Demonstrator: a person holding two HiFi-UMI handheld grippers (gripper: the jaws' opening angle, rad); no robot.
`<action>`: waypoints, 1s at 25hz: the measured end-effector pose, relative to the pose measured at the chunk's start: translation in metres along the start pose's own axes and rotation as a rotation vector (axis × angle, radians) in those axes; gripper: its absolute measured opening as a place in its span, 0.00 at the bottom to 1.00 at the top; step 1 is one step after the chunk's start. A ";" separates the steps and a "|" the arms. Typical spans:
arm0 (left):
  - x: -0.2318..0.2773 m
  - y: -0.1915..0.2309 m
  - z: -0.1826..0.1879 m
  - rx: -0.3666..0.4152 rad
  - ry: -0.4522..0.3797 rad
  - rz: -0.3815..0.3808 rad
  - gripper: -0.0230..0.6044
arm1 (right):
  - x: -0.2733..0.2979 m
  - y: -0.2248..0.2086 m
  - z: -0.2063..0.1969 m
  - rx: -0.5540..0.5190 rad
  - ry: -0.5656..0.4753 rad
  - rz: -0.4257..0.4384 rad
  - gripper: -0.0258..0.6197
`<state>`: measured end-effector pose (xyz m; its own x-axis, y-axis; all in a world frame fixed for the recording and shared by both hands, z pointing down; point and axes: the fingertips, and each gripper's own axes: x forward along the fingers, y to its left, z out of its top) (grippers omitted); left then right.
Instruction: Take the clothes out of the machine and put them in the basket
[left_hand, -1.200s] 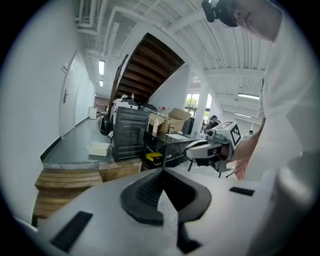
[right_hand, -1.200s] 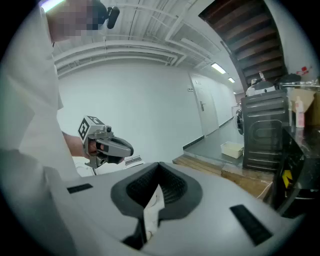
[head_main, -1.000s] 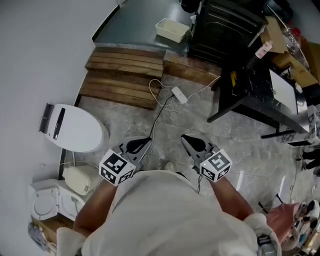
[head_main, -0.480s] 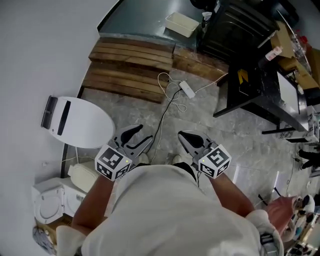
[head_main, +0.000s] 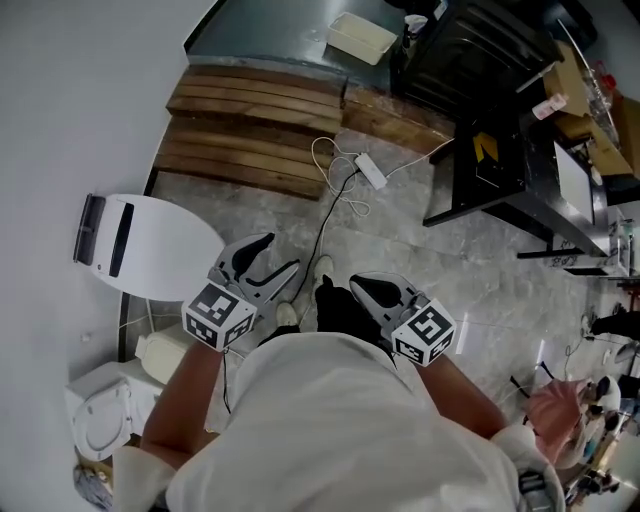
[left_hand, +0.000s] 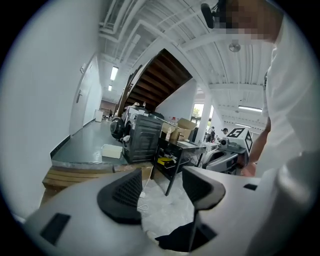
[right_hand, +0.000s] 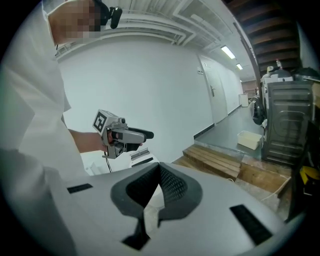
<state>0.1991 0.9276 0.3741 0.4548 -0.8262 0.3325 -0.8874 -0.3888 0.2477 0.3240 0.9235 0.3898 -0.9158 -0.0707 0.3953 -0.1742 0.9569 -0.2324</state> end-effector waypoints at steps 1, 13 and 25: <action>0.007 0.005 0.001 0.002 0.004 -0.001 0.43 | 0.004 -0.006 0.000 0.007 0.004 0.004 0.05; 0.113 0.101 0.068 -0.012 0.061 0.063 0.42 | 0.076 -0.156 0.053 0.027 -0.047 0.083 0.05; 0.225 0.167 0.152 0.071 0.081 0.053 0.41 | 0.101 -0.286 0.098 0.040 -0.080 0.072 0.05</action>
<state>0.1419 0.6148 0.3524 0.4095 -0.8117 0.4165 -0.9120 -0.3761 0.1638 0.2462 0.6155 0.4088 -0.9520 -0.0261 0.3049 -0.1200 0.9483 -0.2936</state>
